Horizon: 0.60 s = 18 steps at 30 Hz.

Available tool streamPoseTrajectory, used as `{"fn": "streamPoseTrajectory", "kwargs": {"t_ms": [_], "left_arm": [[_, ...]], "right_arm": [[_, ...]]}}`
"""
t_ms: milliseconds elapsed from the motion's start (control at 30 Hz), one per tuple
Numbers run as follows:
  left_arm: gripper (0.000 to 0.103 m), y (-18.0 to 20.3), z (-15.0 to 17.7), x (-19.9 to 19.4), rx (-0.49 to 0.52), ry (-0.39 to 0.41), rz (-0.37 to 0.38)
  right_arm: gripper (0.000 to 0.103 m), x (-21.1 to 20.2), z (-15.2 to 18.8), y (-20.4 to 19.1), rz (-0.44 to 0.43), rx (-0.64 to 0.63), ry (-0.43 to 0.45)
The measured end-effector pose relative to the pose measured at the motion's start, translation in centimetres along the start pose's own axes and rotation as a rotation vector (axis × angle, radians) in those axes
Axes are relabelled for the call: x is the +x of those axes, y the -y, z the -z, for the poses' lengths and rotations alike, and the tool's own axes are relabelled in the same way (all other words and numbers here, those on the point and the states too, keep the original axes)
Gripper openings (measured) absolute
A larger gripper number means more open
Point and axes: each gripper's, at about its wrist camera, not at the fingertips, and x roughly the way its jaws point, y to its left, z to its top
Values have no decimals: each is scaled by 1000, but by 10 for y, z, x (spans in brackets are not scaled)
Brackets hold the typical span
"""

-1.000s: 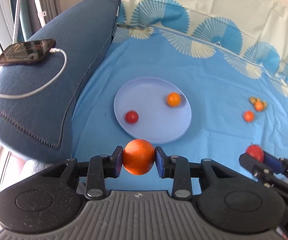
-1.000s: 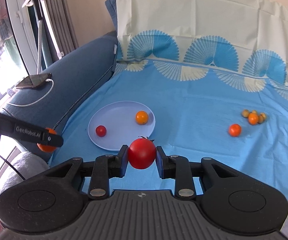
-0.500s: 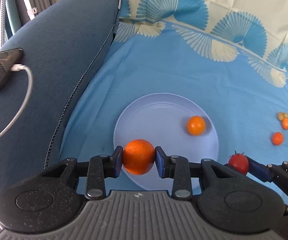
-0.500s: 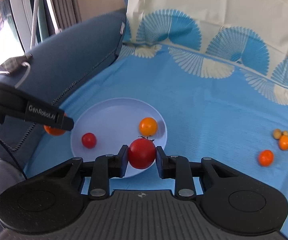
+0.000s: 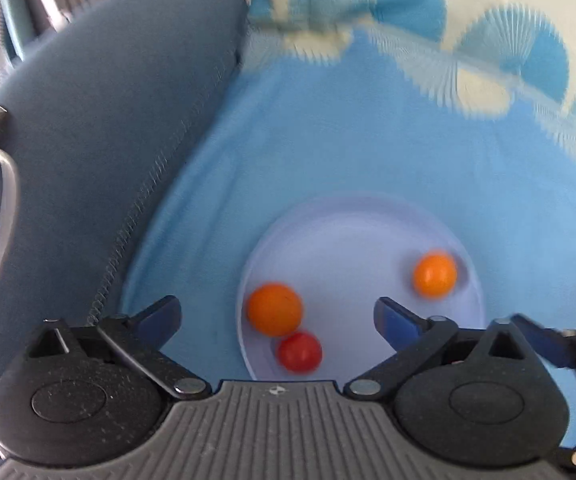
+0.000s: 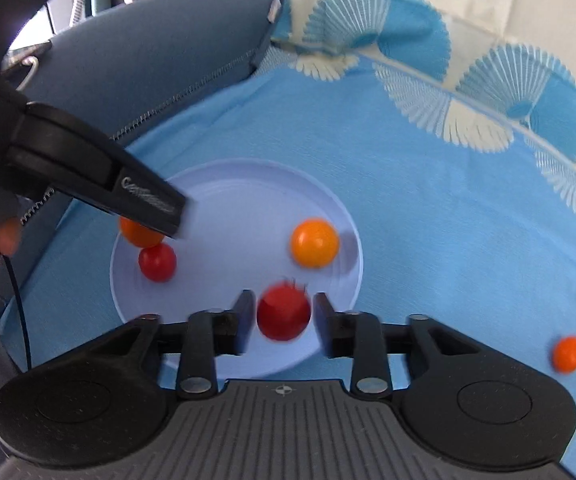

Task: Organize fruits
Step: 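Carry both fruits to the blue plate and release them onto it, then withdraw both open tools from the plate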

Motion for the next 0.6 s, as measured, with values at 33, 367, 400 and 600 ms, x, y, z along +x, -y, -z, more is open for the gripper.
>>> {"fn": "streamPoseTrajectory", "kwargs": {"t_ms": [33,367,400,600], "left_arm": [[103,-1,-1,-7,7,9,14],[103,-16,53,-92,12,41,-7],[103,-16,61,-101,10,40,-12],[103,-23,101,-141,-13,46,-4]], "right_arm": [[75,-6,-2,0,13,-10,24],[102,-105,25,-14,53,10,109],[102,-114,30,-19,70,21,109],[102,-156,56,-42,187,70,132]]}}
